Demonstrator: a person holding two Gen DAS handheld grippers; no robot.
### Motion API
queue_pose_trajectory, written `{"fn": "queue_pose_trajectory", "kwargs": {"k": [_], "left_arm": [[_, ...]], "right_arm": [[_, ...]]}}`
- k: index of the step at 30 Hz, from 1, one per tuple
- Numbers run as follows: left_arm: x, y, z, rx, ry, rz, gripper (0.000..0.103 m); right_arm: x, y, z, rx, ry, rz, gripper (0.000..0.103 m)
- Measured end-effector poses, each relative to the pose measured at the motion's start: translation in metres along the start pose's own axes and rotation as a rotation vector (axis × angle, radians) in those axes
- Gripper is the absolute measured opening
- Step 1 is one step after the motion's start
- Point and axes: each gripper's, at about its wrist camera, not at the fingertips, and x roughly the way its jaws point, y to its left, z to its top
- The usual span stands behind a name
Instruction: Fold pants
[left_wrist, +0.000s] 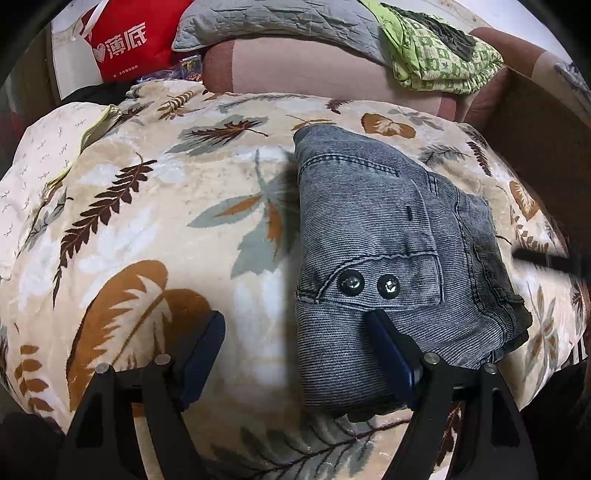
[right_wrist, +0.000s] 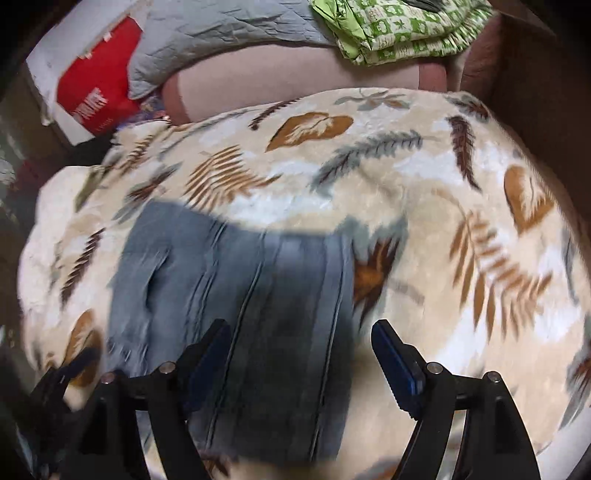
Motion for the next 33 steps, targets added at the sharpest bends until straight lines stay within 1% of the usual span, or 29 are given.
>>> {"fn": "queue_pose_trajectory", "kwargs": {"k": [1,2,3,4,5,6,8,12,14,16,20,21,22,23,24,25,28,30,31,32,33], "left_arm": [[0.000,-0.001,0.001,0.002,0.004,0.005,0.080],[0.000,-0.002,0.001,0.003,0.010,0.012,0.080],[0.000,-0.004,0.003,0.006,0.021,0.016,0.080],[-0.002,-0.005,0.004,0.016,0.024,0.029,0.080],[-0.005,-0.007,0.005,0.029,0.021,0.040,0.080],[-0.006,-0.007,0.006,0.032,0.023,0.046,0.080],[-0.012,-0.007,0.008,0.022,0.031,0.053,0.080],[-0.021,-0.007,0.007,0.024,0.026,0.068,0.080],[-0.024,-0.009,0.007,0.028,0.021,0.075,0.080],[-0.026,-0.009,0.006,0.030,0.021,0.077,0.080],[-0.028,-0.009,0.005,0.031,0.020,0.080,0.080],[-0.028,-0.009,0.005,0.031,0.021,0.078,0.080],[-0.027,-0.010,0.004,0.035,0.025,0.079,0.080],[-0.027,-0.010,0.004,0.039,0.030,0.078,0.080],[-0.027,-0.010,0.003,0.040,0.029,0.077,0.080],[-0.028,-0.010,0.003,0.040,0.025,0.077,0.080],[-0.030,-0.008,0.004,0.031,0.021,0.069,0.080],[-0.033,-0.004,0.005,0.007,0.001,0.070,0.080],[-0.032,-0.003,0.005,-0.008,0.000,0.057,0.080],[-0.028,-0.003,0.005,-0.011,0.011,0.049,0.080],[-0.023,-0.005,0.003,-0.001,0.030,0.050,0.080]], "right_arm": [[0.004,0.001,-0.011,-0.015,0.020,-0.007,0.081],[0.013,0.003,-0.022,-0.042,0.051,-0.046,0.081],[0.028,0.004,-0.032,-0.077,0.086,-0.108,0.081],[0.034,0.002,-0.038,-0.080,0.090,-0.104,0.081],[0.028,-0.004,-0.039,-0.039,0.064,-0.075,0.081],[0.024,-0.006,-0.038,-0.023,0.064,-0.065,0.081],[0.009,-0.007,-0.036,-0.004,0.020,-0.059,0.081],[-0.015,0.001,-0.037,-0.014,-0.052,-0.019,0.081],[-0.021,0.010,-0.038,-0.027,-0.083,0.000,0.081],[-0.023,0.018,-0.039,-0.045,-0.098,-0.001,0.082],[-0.009,0.029,-0.044,-0.077,-0.086,-0.014,0.082],[0.004,0.027,-0.045,-0.094,-0.066,-0.035,0.083],[0.016,0.027,-0.048,-0.109,-0.028,-0.057,0.083],[0.027,0.024,-0.050,-0.099,-0.005,-0.048,0.083],[0.025,0.020,-0.052,-0.072,-0.020,-0.038,0.086],[0.023,0.019,-0.051,-0.061,-0.015,-0.038,0.087],[0.016,0.021,-0.049,-0.079,-0.020,-0.058,0.087],[0.003,0.020,-0.047,-0.063,-0.057,-0.043,0.087],[-0.003,0.019,-0.046,-0.050,-0.081,-0.029,0.087],[-0.005,0.018,-0.045,-0.047,-0.092,-0.026,0.087],[-0.001,0.018,-0.046,-0.059,-0.082,-0.039,0.087]]}}
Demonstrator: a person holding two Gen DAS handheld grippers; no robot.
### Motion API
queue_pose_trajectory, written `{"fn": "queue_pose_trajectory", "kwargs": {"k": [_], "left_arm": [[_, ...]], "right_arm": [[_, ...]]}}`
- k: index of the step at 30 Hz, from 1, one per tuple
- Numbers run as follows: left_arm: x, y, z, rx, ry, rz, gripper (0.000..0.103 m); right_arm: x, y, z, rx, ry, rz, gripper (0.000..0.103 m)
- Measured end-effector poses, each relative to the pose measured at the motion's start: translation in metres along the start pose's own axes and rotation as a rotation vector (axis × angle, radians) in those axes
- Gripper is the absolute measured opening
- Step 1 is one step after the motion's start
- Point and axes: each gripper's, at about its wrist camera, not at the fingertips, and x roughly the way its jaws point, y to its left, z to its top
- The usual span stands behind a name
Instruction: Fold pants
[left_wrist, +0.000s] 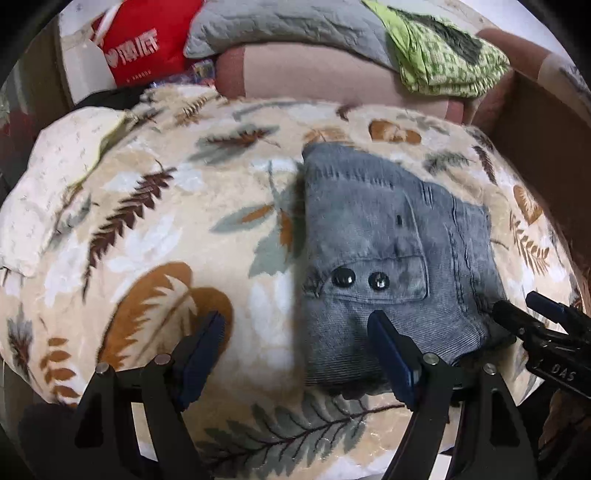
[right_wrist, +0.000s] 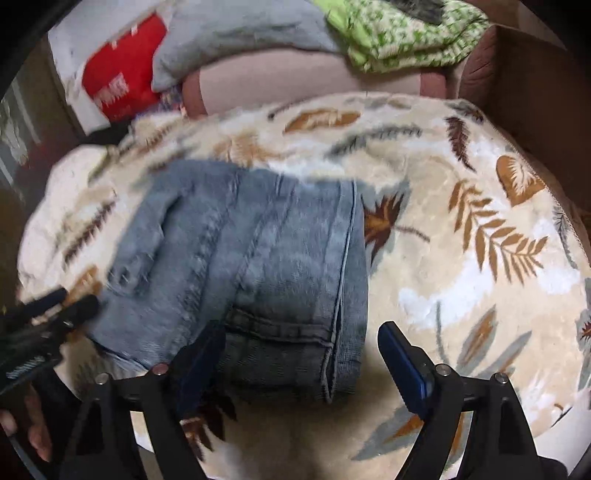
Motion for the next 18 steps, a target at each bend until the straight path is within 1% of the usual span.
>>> {"fn": "queue_pose_trajectory", "kwargs": {"k": [1,2,4,5,7,8,10,12,14,15,17,18], "left_arm": [[0.010,-0.006,-0.003,0.029,0.024,0.004,0.080],[0.014,-0.009,-0.006,0.056,0.025,0.011,0.080],[0.008,-0.009,-0.004,0.069,-0.003,0.012,0.080],[0.006,-0.007,-0.002,0.058,0.005,0.001,0.080],[0.000,0.000,0.003,0.013,0.011,-0.046,0.080],[-0.003,0.002,0.003,-0.001,-0.001,-0.062,0.080],[-0.007,0.007,0.004,-0.024,-0.025,-0.066,0.080],[-0.003,0.008,0.003,-0.019,-0.014,-0.067,0.080],[0.008,0.006,-0.001,0.001,0.028,-0.061,0.080],[0.010,0.006,-0.003,0.002,0.026,-0.064,0.080],[0.010,0.007,-0.005,-0.006,0.011,-0.070,0.080],[0.010,0.007,-0.005,-0.008,0.011,-0.071,0.080]], "right_arm": [[0.013,0.001,-0.003,-0.030,0.054,-0.026,0.088],[0.026,0.002,-0.005,-0.050,0.112,-0.039,0.088],[0.026,-0.010,-0.004,0.017,0.115,0.008,0.089],[0.022,-0.013,0.001,0.027,0.128,0.014,0.089],[0.011,-0.016,0.013,0.028,0.087,-0.007,0.088],[0.003,-0.015,0.023,0.025,0.062,0.003,0.089],[-0.005,-0.009,0.043,0.004,0.028,0.018,0.089],[-0.007,0.002,0.065,-0.042,-0.006,-0.004,0.089],[0.003,0.010,0.092,-0.077,-0.040,-0.030,0.089],[0.010,0.012,0.100,-0.076,-0.044,-0.044,0.089],[0.034,0.009,0.118,-0.056,-0.007,-0.060,0.089],[0.050,0.005,0.124,-0.051,0.014,-0.085,0.089]]}}
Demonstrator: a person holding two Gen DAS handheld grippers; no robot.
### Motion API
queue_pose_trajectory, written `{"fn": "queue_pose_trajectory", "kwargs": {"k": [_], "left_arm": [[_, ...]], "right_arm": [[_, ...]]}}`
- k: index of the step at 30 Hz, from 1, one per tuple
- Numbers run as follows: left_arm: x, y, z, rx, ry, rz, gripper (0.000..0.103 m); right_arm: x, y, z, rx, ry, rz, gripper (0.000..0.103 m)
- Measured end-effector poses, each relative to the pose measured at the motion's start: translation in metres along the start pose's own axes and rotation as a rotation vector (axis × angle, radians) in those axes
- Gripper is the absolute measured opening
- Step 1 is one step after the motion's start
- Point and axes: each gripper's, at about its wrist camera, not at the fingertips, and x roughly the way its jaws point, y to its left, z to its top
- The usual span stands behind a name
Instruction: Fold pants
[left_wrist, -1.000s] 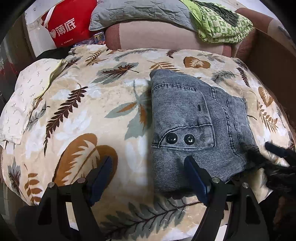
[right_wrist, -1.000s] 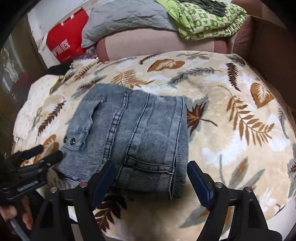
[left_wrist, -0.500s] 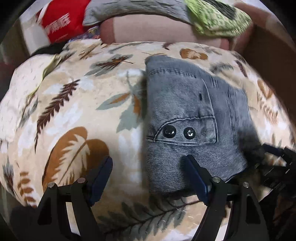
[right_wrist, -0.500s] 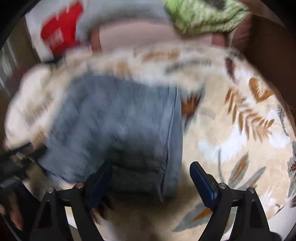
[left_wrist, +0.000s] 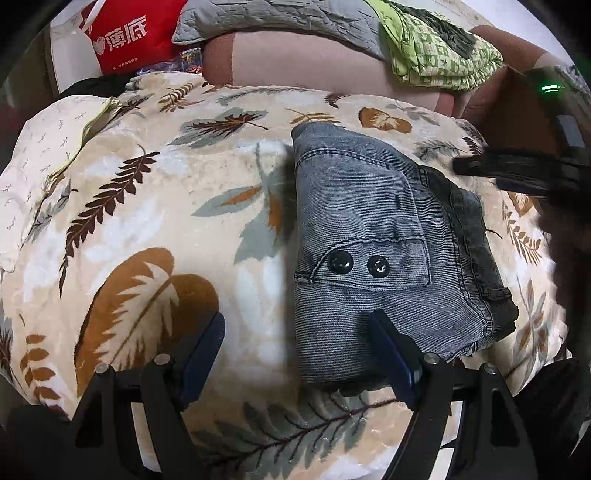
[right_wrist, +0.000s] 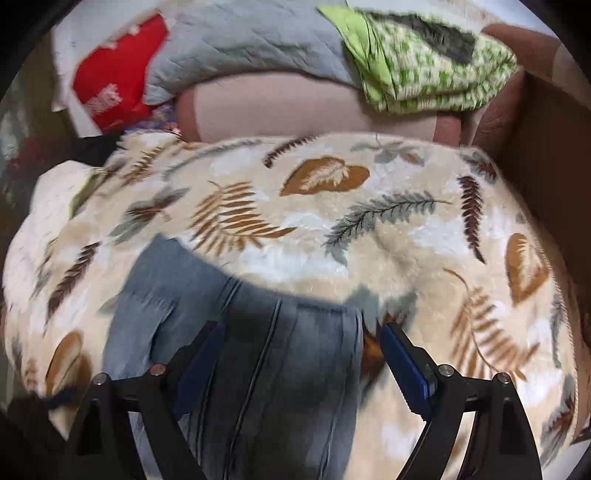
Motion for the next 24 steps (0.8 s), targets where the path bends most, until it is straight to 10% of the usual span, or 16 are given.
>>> {"fn": "queue_pose_trajectory", "kwargs": {"k": [6,12,18,24], "left_arm": [[0.003,-0.001,-0.002,0.005,-0.009,-0.024,0.080],[0.007,0.003,-0.002,-0.020,-0.009,-0.062,0.081],[0.007,0.001,-0.003,-0.011,-0.015,-0.057,0.081],[0.006,0.007,-0.001,-0.046,-0.001,-0.083,0.081]], "right_arm": [[0.030,-0.012,0.001,0.056,0.102,-0.034,0.089],[-0.016,0.050,0.031,-0.091,-0.013,0.033,0.090],[0.034,0.113,0.034,-0.282,0.105,-0.016,0.090],[0.031,0.080,0.014,-0.203,0.095,-0.035,0.089]]}}
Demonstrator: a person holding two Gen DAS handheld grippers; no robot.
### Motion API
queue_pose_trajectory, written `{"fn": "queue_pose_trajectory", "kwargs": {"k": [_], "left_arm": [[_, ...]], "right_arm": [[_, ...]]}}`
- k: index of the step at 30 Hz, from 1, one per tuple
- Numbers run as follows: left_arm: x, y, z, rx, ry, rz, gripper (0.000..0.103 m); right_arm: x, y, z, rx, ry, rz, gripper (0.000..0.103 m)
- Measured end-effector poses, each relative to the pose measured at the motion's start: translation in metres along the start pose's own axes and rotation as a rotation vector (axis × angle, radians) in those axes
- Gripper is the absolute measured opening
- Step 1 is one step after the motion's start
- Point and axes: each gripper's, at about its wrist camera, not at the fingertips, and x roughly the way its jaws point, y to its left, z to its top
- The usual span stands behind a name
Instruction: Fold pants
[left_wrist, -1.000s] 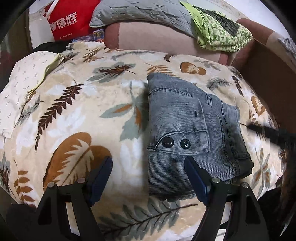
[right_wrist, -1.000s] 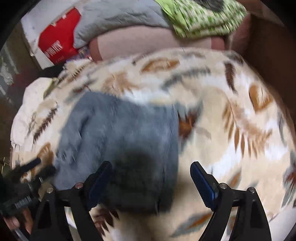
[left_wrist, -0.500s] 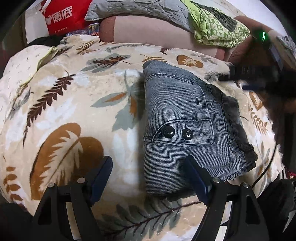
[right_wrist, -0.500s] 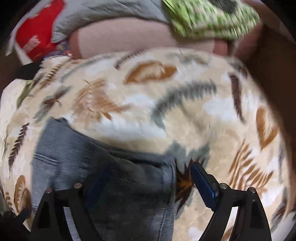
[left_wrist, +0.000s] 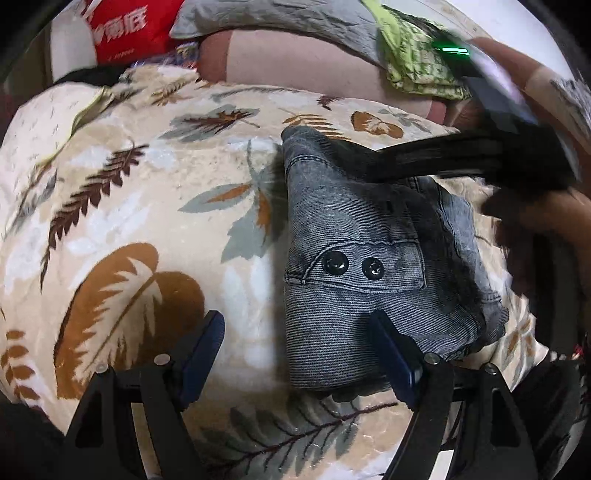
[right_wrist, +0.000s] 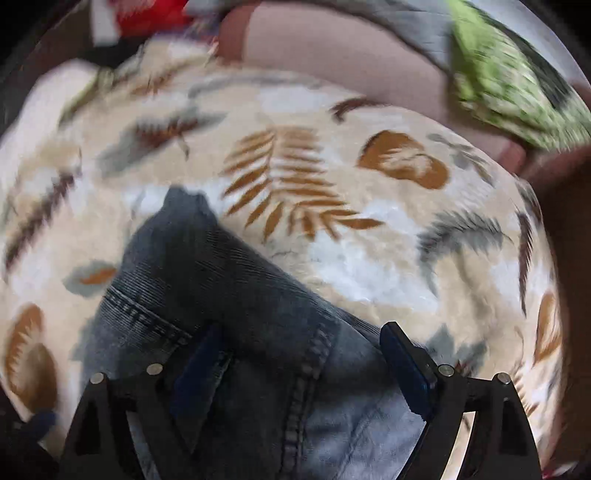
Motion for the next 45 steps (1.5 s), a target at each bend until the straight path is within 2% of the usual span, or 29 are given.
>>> {"fn": "queue_pose_trajectory", "kwargs": {"k": [4,6,10,13,15,17,19,26,31,37,43,45], "left_arm": [[-0.009,0.004,0.002,-0.028,-0.003,-0.029,0.081],[-0.018,0.006,0.003,-0.036,-0.020,-0.044,0.081],[-0.030,0.022,0.010,-0.093,-0.037,-0.059,0.080],[-0.030,0.036,0.016,-0.129,-0.019,-0.062,0.080],[-0.024,0.046,0.022,-0.172,0.021,-0.100,0.080],[-0.014,0.055,0.029,-0.224,0.070,-0.175,0.080],[-0.005,0.059,0.035,-0.263,0.104,-0.204,0.080],[0.024,0.057,0.053,-0.339,0.209,-0.421,0.080],[0.043,0.054,0.062,-0.386,0.253,-0.495,0.080],[0.055,0.061,0.075,-0.448,0.246,-0.590,0.080],[0.078,0.060,0.075,-0.468,0.293,-0.616,0.080],[0.082,0.053,0.075,-0.443,0.301,-0.583,0.080]], "right_arm": [[-0.040,-0.034,-0.028,0.059,-0.090,0.026,0.090],[-0.051,-0.057,-0.049,0.128,-0.098,0.091,0.090],[-0.050,-0.115,-0.098,0.354,-0.061,0.329,0.090],[-0.045,-0.141,-0.128,0.471,-0.048,0.506,0.090],[-0.037,-0.152,-0.142,0.535,-0.018,0.618,0.090],[-0.021,-0.160,-0.147,0.598,0.025,0.755,0.090],[-0.011,-0.165,-0.147,0.630,0.046,0.811,0.090],[0.022,-0.171,-0.138,0.679,0.118,0.797,0.082],[0.025,-0.165,-0.136,0.654,0.113,0.789,0.082],[0.027,-0.169,-0.138,0.656,0.130,0.769,0.082],[0.039,-0.159,-0.127,0.646,0.171,0.787,0.082],[0.042,-0.153,-0.122,0.635,0.174,0.779,0.082]]}}
